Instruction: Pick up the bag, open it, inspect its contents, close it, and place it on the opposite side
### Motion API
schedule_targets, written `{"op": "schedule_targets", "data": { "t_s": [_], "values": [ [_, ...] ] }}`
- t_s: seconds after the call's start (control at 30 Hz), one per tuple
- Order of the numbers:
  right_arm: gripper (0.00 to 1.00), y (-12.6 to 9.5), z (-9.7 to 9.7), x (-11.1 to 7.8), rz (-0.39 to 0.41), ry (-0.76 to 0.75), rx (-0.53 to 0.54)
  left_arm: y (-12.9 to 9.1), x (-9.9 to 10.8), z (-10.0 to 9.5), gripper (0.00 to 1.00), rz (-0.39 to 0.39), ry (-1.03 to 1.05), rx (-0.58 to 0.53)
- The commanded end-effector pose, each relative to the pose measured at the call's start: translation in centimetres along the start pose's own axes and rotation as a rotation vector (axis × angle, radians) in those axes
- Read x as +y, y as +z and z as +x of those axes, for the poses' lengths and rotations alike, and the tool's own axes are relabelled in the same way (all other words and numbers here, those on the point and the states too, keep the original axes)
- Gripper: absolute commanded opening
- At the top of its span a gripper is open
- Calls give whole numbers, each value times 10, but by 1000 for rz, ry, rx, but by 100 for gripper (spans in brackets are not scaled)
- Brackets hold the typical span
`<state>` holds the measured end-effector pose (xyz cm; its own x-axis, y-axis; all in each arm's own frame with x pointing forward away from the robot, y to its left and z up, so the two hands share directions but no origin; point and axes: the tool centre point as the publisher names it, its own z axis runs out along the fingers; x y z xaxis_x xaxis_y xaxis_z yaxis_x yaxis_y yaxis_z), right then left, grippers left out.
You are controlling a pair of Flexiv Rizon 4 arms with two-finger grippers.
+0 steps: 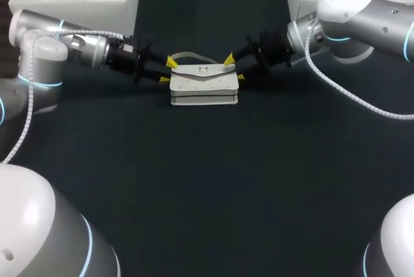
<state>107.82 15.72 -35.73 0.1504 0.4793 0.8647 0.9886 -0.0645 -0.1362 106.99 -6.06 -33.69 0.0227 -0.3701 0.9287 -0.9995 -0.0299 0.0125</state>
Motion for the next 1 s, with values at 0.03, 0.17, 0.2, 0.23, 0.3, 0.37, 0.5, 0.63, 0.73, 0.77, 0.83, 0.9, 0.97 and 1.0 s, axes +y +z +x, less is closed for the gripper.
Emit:
{"op": "schedule_targets", "data": {
  "t_s": [0.03,0.17,0.2,0.23,0.3,0.37,0.5,0.63,0.73,0.77,0.83,0.9,0.97,1.0],
  "values": [
    [49,9,-2,9,25,5,-2,3,-5,-6,39,-3,0,15],
    [47,10,-3,10,29,10,-2,4,-5,-8,32,-2,-4,15],
    [47,10,-3,10,29,11,-1,4,-6,-8,32,-2,-4,14],
    [46,10,-3,11,28,12,0,4,-6,-8,31,-1,-4,13],
    [45,10,-4,12,25,17,4,4,-6,-9,31,0,-4,14],
    [44,8,-5,14,15,24,8,3,-7,-9,30,8,-3,13],
    [37,4,-6,16,-3,36,20,1,-7,-9,18,17,-1,18],
    [16,4,-8,19,-12,56,45,0,-8,-12,8,19,-5,17],
    [0,4,-11,20,-16,65,62,2,-8,-13,2,20,-10,15],
    [0,4,-11,20,-17,66,62,2,-9,-14,0,20,-12,14],
    [0,5,-11,20,-17,67,68,3,-9,-14,0,19,-14,13],
    [0,4,-11,20,-19,65,67,3,-9,-14,0,19,-14,12],
    [0,4,-11,19,-19,59,66,3,-9,-14,0,17,-14,13],
    [0,3,-11,18,-18,57,66,3,-8,-14,0,16,-14,12]
  ]
}}
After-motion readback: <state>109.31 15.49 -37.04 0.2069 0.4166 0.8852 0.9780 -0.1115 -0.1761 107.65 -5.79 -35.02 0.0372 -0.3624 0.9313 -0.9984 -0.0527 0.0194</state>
